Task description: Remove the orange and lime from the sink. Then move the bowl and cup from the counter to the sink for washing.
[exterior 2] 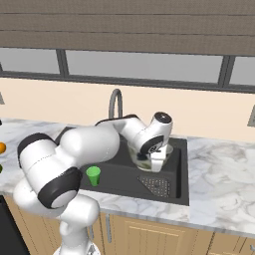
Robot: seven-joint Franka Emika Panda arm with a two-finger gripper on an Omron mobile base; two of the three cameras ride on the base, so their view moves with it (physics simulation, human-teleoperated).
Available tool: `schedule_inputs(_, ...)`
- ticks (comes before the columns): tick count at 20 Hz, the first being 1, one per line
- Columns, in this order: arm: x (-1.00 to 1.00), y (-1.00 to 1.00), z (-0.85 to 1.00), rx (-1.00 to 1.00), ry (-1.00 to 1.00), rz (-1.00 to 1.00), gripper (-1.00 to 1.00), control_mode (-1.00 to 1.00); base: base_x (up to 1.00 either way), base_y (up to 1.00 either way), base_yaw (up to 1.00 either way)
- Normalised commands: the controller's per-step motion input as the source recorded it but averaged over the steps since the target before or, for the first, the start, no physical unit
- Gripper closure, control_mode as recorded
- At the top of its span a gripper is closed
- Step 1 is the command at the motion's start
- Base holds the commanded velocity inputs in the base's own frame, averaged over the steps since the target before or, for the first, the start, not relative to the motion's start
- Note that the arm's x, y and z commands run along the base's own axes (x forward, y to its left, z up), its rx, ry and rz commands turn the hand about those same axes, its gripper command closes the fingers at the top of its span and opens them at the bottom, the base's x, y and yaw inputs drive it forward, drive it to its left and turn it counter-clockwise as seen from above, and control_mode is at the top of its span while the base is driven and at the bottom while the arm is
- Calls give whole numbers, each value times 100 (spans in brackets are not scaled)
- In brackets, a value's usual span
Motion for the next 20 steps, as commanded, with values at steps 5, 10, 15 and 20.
schedule_inputs(5, 9, 12, -16, 0, -1, 5, 100, -100, 0, 0, 0)
schedule_inputs(10, 6, 11, -15, 0, -6, 4, 100, -100, 0, 0, 0)
schedule_inputs(15, 6, 7, -15, 0, -10, 4, 100, -100, 0, 0, 0)
schedule_inputs(20, 4, 6, -14, 0, -7, 4, 100, -100, 0, 0, 0)
